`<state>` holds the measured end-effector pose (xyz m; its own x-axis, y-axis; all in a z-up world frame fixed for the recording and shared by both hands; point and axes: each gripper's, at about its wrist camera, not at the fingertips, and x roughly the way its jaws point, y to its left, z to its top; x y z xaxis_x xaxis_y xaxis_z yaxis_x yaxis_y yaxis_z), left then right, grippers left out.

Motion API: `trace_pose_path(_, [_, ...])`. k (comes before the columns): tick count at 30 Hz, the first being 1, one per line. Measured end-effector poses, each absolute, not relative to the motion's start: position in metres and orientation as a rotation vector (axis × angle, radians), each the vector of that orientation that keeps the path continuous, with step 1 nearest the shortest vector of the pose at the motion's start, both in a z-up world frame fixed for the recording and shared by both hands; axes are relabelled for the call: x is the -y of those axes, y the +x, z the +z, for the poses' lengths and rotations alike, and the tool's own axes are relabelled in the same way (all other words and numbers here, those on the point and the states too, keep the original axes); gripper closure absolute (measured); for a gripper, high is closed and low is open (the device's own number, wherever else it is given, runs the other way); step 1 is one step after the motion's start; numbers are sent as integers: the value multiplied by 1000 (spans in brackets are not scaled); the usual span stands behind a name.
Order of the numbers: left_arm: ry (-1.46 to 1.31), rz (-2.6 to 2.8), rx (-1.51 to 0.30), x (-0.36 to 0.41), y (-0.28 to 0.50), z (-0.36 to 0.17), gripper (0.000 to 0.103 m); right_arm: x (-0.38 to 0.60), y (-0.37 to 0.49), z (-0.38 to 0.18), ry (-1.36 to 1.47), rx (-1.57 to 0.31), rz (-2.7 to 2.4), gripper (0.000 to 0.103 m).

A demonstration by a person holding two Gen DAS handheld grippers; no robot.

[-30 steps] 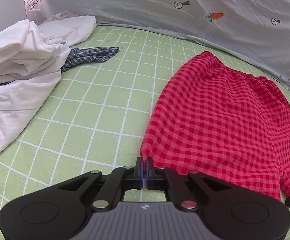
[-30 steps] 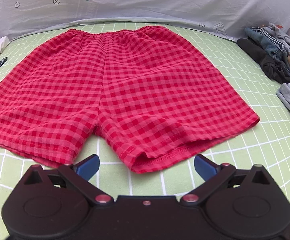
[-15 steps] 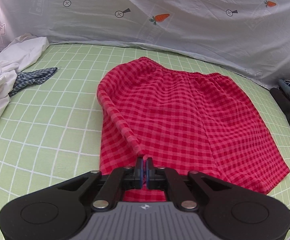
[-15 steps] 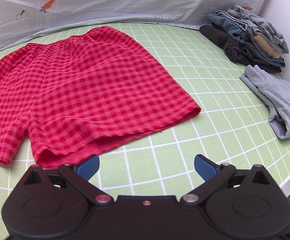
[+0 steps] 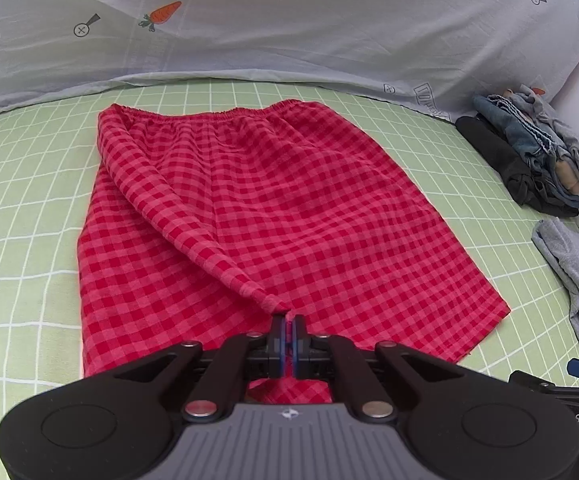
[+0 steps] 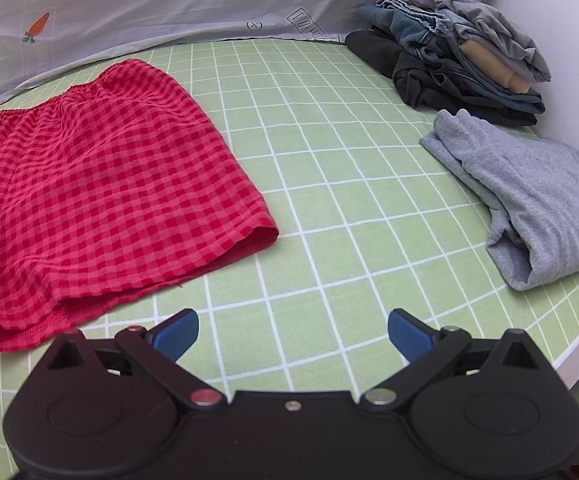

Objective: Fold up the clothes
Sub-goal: 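Grasp the leg edge with the right tool and fold it over toward the left tool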

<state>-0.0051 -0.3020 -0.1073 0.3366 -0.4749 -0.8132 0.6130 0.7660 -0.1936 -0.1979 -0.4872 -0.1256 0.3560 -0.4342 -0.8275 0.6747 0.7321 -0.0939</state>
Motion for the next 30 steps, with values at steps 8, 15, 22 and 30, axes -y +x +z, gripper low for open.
trace_pose_path(8, [70,-631,-1118,291,-5,-135,92,498,-183,-124,230,-958,-672,1])
trace_pose_path(15, [-4,-592,-1023,245,-9,-101,67,461,-137,-107,139,-880,-477,2])
trace_pose_path(22, [-20,-499,-1006,195,-5,-89,63,407,-87,-91,120,-829,-229,23])
trace_pose_path(30, [-21,-439,-1026,143,1,-92,63,349,-49,-97,105,-857,-78,44])
